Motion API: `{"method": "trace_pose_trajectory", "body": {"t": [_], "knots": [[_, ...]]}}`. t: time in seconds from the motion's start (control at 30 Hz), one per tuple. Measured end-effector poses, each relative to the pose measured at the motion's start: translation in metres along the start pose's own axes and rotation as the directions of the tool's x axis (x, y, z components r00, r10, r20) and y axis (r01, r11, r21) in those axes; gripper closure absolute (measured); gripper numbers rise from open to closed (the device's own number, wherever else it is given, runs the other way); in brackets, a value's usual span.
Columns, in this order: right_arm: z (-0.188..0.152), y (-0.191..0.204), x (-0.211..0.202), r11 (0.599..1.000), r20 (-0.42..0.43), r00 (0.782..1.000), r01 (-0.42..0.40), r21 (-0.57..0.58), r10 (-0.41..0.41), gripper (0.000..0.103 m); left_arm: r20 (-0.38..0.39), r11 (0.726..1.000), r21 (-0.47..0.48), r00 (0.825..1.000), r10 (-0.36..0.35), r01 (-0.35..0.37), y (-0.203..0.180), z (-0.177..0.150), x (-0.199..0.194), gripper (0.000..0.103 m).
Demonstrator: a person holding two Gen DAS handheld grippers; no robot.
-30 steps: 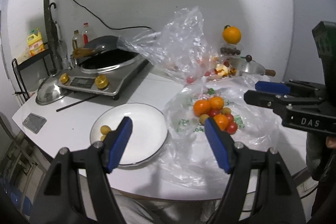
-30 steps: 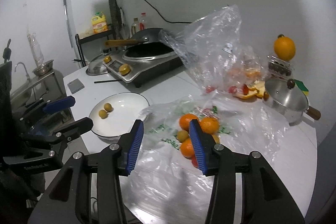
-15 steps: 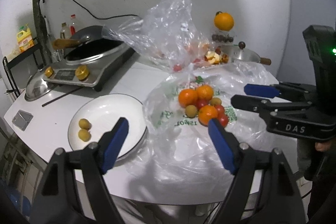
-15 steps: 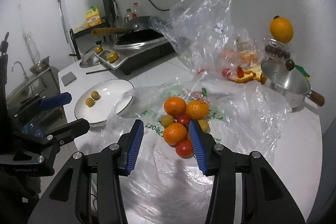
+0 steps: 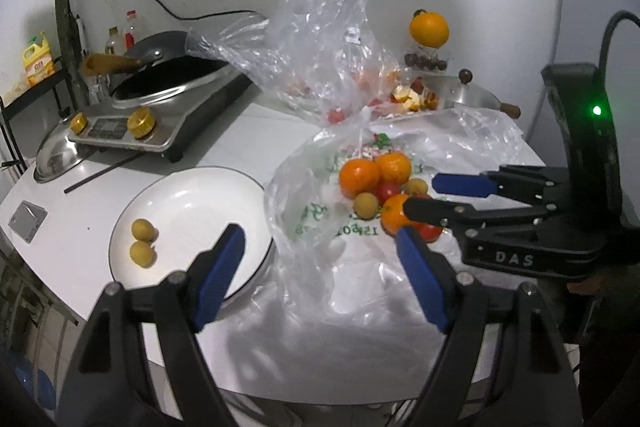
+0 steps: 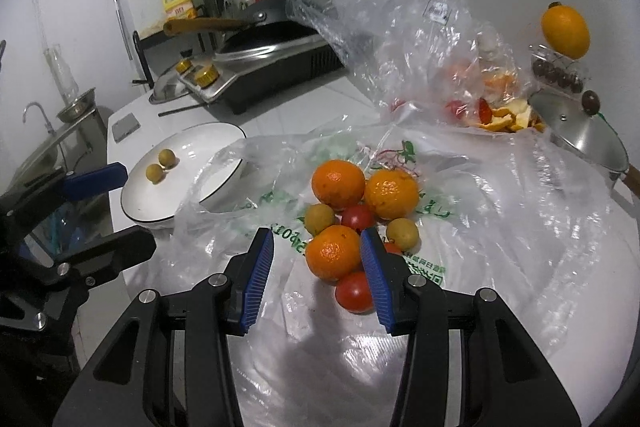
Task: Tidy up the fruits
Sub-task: 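Move both grippers back to the fruit pile on the bag, then grasp a mandarin orange with the right gripper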
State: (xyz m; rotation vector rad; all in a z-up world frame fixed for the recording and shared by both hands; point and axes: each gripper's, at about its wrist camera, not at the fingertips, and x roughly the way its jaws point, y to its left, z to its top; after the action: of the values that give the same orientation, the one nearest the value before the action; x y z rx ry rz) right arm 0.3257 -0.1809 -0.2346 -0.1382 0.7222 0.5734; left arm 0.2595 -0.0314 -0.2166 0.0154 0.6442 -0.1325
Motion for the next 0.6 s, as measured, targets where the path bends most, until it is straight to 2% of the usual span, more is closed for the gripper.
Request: {"method": "trace_pose_trajectory", "body": {"t": [0.13, 0.37, 0.6], "knots": [[0.003, 0.001, 0.011, 1.000, -0.018, 1.000, -0.005, -0.002, 0.005, 0.055, -0.005, 1.000, -0.018, 1.000, -0.004, 0.004, 0.008, 0.000, 0.004, 0.024], [0.004, 0.005, 0.029, 0.999, -0.067, 0.997, 0.035, -0.034, -0.037, 0.055, -0.012, 0.999, -0.038, 1.000, -0.001, 0.000, 0.019, -0.003, 0.009, 0.024], [0.001, 0.018, 0.038, 0.982, -0.070, 0.987, 0.137, -0.129, -0.147, 0.055, -0.010, 0.999, -0.048, 1.000, -0.002, 0.002, 0.025, -0.006, 0.008, 0.024]]}}
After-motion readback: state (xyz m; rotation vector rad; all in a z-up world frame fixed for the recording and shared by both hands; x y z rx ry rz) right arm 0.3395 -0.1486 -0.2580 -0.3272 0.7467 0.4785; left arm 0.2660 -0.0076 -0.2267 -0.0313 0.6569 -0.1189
